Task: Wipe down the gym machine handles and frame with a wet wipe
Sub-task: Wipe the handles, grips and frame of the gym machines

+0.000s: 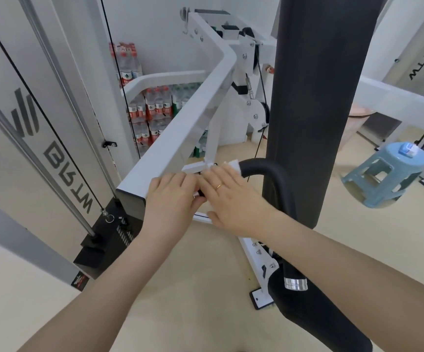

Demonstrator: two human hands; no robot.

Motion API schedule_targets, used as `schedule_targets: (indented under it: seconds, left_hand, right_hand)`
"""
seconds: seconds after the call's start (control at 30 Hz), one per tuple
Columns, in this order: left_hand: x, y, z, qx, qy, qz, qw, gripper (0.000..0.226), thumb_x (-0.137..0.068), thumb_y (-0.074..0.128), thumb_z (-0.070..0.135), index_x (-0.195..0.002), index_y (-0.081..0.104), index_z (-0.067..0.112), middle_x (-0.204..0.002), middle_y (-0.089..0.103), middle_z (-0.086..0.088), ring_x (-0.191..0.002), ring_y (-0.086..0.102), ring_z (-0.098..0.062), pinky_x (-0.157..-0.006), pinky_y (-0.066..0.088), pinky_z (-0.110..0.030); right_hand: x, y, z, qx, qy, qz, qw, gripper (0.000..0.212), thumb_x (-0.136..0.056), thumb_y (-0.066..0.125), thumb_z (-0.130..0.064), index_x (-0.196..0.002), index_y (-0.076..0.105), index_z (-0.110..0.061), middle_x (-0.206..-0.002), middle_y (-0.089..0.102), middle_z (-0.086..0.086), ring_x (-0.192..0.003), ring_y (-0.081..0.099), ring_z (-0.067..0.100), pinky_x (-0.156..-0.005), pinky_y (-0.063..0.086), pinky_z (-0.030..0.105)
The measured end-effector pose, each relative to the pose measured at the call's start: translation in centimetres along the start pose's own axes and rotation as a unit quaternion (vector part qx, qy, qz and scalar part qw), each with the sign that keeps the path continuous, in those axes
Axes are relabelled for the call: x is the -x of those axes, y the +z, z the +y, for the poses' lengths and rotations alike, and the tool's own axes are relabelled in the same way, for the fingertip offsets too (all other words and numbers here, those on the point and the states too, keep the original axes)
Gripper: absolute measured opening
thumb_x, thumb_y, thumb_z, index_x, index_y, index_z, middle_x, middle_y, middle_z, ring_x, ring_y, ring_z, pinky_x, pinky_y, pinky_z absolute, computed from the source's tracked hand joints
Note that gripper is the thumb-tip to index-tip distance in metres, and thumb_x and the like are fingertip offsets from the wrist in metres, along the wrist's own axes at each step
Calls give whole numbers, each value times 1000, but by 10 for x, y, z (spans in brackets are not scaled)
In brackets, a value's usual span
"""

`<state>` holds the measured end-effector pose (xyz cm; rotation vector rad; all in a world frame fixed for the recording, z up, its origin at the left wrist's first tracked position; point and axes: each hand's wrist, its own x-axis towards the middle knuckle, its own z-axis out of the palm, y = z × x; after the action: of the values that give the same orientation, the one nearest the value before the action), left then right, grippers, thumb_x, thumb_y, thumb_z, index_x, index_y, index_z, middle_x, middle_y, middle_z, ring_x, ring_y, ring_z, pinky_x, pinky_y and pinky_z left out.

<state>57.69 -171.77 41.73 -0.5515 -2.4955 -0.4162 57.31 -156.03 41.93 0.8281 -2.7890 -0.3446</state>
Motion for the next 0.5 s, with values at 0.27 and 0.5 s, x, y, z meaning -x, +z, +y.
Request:
schedule_targets:
  seconds: [0.27, 0.5]
  left_hand:
    - [2, 1, 0, 13, -1, -30, 999, 29, -60, 85, 20, -64, 57, 11, -66, 57, -3, -62, 56, -28, -60, 39, -35]
    - [3, 3, 8, -8, 35, -20, 999, 24, -61, 81, 7, -73, 60, 7, -83, 64, -7, -72, 58, -32, -63, 43, -39]
  right_hand:
    - [18, -25, 49, -8, 109, -3, 994, 59, -79, 67, -5, -133, 45, -10, -140, 46, 10, -114, 54, 25, -86, 50, 35]
    - [62, -30, 33, -49, 288, 27, 956, 61, -91, 53, -8, -143, 24, -6, -152, 20, 11, -128, 39, 23, -87, 48, 27]
